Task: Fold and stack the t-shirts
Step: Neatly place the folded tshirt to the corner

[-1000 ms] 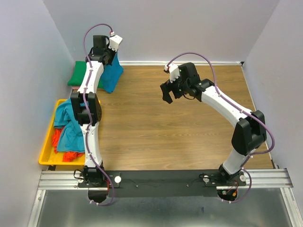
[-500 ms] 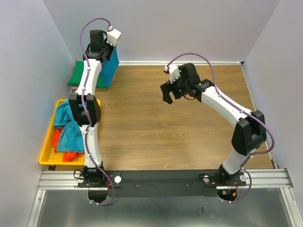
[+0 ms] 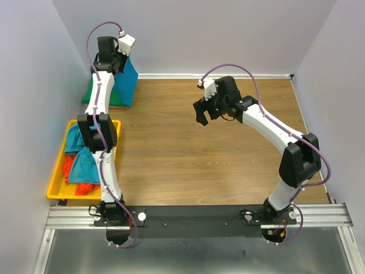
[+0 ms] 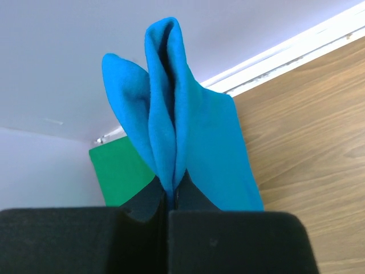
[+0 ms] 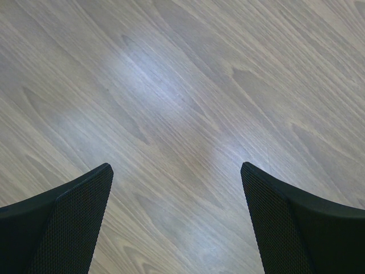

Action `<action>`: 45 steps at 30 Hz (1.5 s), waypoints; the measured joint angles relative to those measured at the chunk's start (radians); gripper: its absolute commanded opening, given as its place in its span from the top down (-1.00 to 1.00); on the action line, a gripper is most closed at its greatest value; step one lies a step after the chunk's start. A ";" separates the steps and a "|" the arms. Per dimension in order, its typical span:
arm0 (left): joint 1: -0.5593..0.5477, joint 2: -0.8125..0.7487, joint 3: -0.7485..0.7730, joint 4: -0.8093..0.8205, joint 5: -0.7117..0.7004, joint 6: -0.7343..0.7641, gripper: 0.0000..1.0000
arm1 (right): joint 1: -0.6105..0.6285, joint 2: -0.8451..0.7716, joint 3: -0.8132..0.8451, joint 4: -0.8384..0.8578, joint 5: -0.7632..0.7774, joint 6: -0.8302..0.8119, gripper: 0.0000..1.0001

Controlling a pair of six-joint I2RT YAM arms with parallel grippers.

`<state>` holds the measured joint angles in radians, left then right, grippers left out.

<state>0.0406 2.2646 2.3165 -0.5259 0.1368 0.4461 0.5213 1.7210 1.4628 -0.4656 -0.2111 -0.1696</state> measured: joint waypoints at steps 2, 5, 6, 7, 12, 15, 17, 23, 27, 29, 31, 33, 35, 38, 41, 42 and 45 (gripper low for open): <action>0.015 0.000 -0.002 0.001 0.002 0.002 1.00 | 0.000 0.000 0.000 0.000 0.000 0.000 -1.00; 0.039 0.000 -0.004 0.001 0.007 0.005 1.00 | 0.000 0.000 0.000 0.000 0.000 0.000 -1.00; 0.044 0.000 -0.004 0.001 0.009 0.006 1.00 | 0.000 0.000 0.000 0.000 0.000 0.000 -1.00; 0.051 0.000 -0.004 0.001 0.011 0.008 1.00 | 0.000 0.000 0.000 0.000 0.000 0.000 -1.00; 0.079 0.015 -0.004 0.010 0.021 0.022 1.00 | 0.000 0.000 0.000 0.000 0.000 0.000 -1.00; 0.096 0.036 -0.004 0.015 0.026 0.033 1.00 | 0.000 0.000 0.000 0.000 0.000 0.000 -1.00; 0.105 0.049 -0.004 0.020 0.029 0.041 1.00 | 0.000 0.000 0.000 -0.001 0.000 0.000 -1.00; 0.125 0.075 -0.004 0.037 0.032 0.071 1.00 | 0.000 0.003 0.000 -0.008 0.000 0.000 -1.00; 0.133 0.082 -0.004 0.064 0.031 0.091 1.00 | 0.000 0.003 0.001 -0.020 0.000 0.000 -1.00; 0.139 0.090 -0.004 0.079 0.031 0.101 1.00 | 0.000 0.003 0.001 -0.027 0.000 0.000 -1.00; 0.146 0.100 -0.004 0.088 0.029 0.113 1.00 | 0.000 0.003 0.001 -0.031 0.000 0.000 -1.00; 0.154 0.116 -0.004 0.097 0.026 0.127 0.96 | 0.000 0.005 0.002 -0.034 0.000 0.000 -1.00; 0.160 0.128 -0.004 0.100 0.019 0.137 0.59 | 0.000 0.007 0.004 -0.037 0.000 0.000 -1.00; 0.167 0.146 -0.004 0.103 -0.010 0.154 0.08 | 0.000 0.011 0.010 -0.043 0.000 0.001 -1.00; 0.172 0.146 -0.004 0.115 -0.048 0.160 -0.44 | 0.000 0.014 0.018 -0.050 0.004 0.001 -1.00; 0.174 0.146 0.001 0.122 -0.060 0.167 -0.49 | 0.000 0.014 0.019 -0.051 0.008 0.000 -1.00; 0.187 0.146 0.026 0.122 -0.078 0.169 -0.70 | 0.000 0.014 0.021 -0.053 0.017 -0.001 -1.00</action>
<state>0.2276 2.4107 2.3425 -0.4042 0.0586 0.6155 0.5209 1.7355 1.4834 -0.5182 -0.1944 -0.1707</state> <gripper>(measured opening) 0.822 0.998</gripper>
